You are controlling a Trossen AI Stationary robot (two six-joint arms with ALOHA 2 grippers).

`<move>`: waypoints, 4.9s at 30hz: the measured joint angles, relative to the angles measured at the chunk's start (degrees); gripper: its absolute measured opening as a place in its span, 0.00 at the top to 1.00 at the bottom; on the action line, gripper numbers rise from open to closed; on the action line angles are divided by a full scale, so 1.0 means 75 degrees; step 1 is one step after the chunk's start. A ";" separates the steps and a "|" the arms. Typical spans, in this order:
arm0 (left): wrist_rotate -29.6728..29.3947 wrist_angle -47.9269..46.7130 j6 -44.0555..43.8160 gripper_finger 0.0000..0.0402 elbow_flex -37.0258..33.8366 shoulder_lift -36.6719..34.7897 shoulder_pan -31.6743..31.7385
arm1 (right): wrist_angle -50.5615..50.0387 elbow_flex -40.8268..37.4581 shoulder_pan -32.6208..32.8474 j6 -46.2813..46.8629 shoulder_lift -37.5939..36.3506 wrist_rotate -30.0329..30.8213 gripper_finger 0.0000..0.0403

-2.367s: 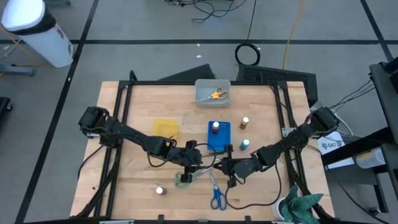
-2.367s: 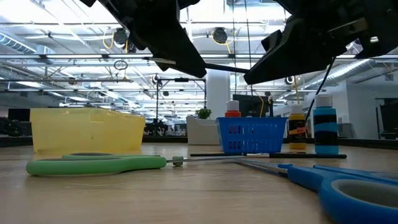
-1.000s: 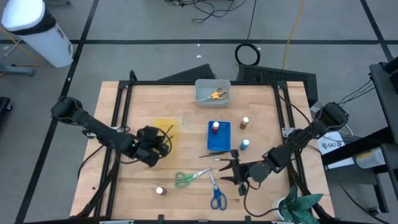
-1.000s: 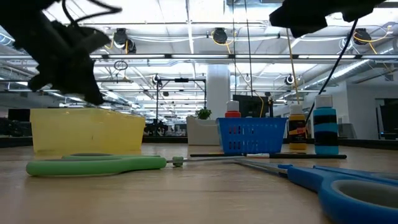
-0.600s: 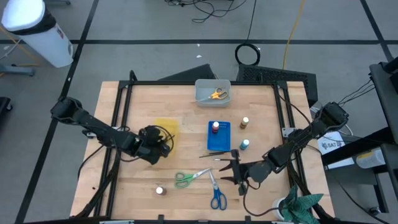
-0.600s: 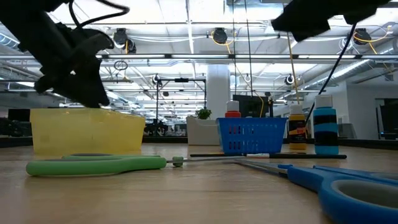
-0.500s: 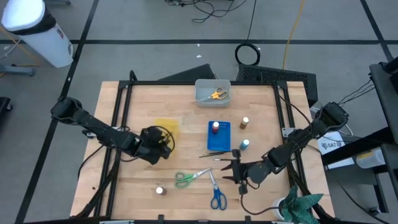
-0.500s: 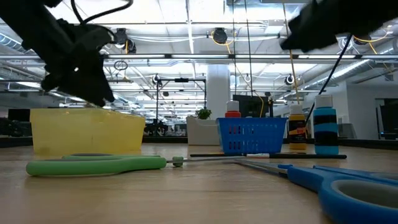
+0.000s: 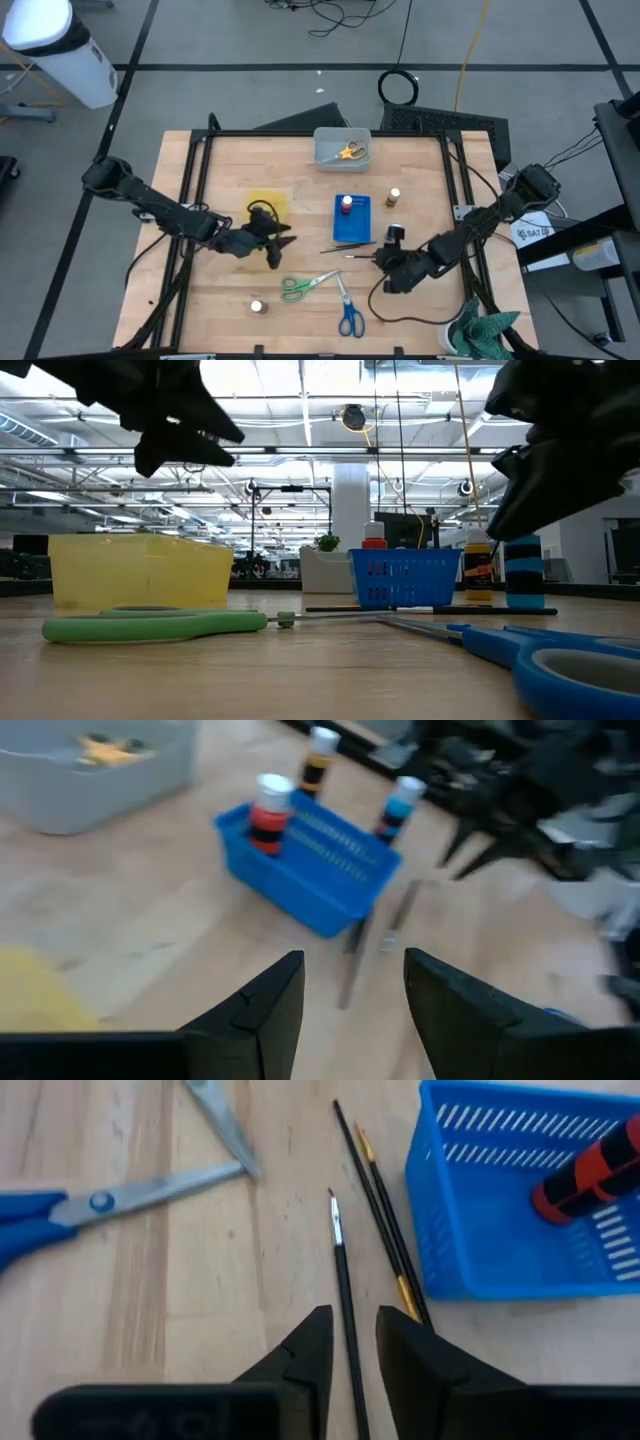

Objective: Pick & Place Paint Supplies
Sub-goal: Put the top gold paint brush into the yellow bin

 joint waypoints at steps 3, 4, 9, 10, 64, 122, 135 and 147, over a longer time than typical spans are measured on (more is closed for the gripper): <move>0.0664 0.0562 0.0223 0.54 0.0009 0.0424 0.0000 | 0.0326 0.0000 -0.0087 -0.0235 0.0000 -0.0034 0.88; 0.0783 0.0801 0.0565 0.54 0.0007 0.0657 -0.0002 | 0.0459 0.0000 -0.0086 -0.0372 0.0000 -0.0038 0.89; 0.0994 0.2738 0.1910 0.54 0.0094 0.2229 0.0090 | 0.1236 0.0000 -0.0084 -0.1139 0.0000 -0.0177 0.93; 0.1013 0.2995 0.2055 0.54 0.0209 0.2562 0.0161 | 0.1351 0.0001 -0.0084 -0.1246 0.0000 -0.0199 0.94; 0.1187 0.2110 0.2658 0.97 0.2133 0.5428 0.1237 | 0.1784 0.0000 -0.0029 -0.1593 0.0000 -0.0374 0.96; 0.2468 0.1100 0.2797 0.96 0.3389 0.5982 0.0833 | 0.1815 0.0003 -0.0029 -0.1646 -0.0003 -0.0393 0.96; 0.2524 0.0137 0.2588 0.98 0.3407 0.5970 0.0901 | 0.1315 0.0003 -0.0029 -0.1602 0.0000 -0.0384 0.93; 0.2535 0.0115 0.2724 0.98 0.3404 0.6011 0.0906 | 0.0817 -0.0765 -0.0035 -0.1332 -0.0003 -0.0393 0.70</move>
